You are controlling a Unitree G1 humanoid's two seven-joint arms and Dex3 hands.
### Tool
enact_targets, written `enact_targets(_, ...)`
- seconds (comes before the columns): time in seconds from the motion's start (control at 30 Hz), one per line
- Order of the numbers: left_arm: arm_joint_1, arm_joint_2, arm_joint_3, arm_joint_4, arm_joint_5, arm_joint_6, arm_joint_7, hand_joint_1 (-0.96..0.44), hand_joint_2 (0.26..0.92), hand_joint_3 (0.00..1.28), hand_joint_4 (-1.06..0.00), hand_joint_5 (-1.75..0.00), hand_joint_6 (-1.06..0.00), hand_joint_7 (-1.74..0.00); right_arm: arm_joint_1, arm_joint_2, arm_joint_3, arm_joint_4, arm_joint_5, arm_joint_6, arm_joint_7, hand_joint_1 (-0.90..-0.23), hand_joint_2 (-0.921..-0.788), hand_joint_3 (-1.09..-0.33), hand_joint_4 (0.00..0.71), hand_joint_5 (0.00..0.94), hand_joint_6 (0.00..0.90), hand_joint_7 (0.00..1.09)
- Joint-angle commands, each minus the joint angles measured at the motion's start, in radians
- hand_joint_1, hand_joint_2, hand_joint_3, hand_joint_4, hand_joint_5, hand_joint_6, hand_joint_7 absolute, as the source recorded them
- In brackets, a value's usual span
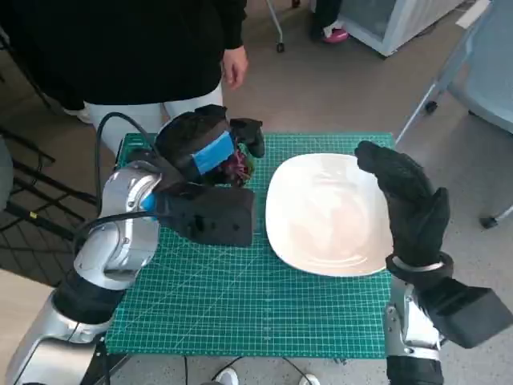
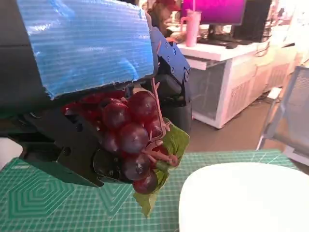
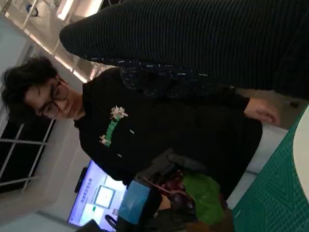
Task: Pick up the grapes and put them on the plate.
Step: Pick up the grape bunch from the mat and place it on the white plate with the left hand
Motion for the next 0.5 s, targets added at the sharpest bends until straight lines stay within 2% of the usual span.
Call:
enact_targets(0.03, -0.147, -0.077, -0.032, 0.098, -0.011, -0.061, 0.006, 0.00, 0.921, 0.19, -0.52, -1.46, -0.56, -1.12, 0.039, -0.013, -0.015, -0.023, 0.011, 0.010, 0.002, -0.643, -0.921, -0.728, 0.312, 0.001, 0.056, 0.33)
enact_targets(0.13, -0.204, -0.112, -0.045, 0.157, -0.014, -0.076, -0.002, 0.00, 0.921, 0.20, -0.51, -1.40, -0.53, -1.23, 0.049, -0.015, -0.023, -0.035, 0.011, 0.011, -0.002, -0.644, -0.921, -0.729, 0.310, 0.000, 0.054, 0.33)
enact_targets(0.23, -0.251, -0.146, -0.055, 0.190, -0.015, -0.073, -0.015, 0.00, 0.921, 0.19, -0.51, -1.42, -0.55, -1.17, 0.060, -0.016, -0.031, -0.048, 0.008, 0.011, -0.010, -0.647, -0.921, -0.729, 0.310, 0.000, 0.055, 0.33)
enact_targets(0.37, -0.297, -0.188, -0.064, 0.220, -0.016, -0.066, -0.024, 0.00, 0.921, 0.17, -0.51, -1.38, -0.58, -1.19, 0.078, -0.015, -0.039, -0.073, 0.000, 0.014, -0.025, -0.654, -0.921, -0.732, 0.311, 0.001, 0.057, 0.33)
enact_targets(0.5, -0.333, -0.222, -0.077, 0.250, -0.012, -0.069, -0.025, 0.00, 0.921, 0.17, -0.48, -1.48, -0.63, -1.05, 0.099, -0.013, -0.046, -0.105, -0.009, 0.020, -0.046, -0.650, -0.921, -0.739, 0.310, 0.000, 0.055, 0.33)
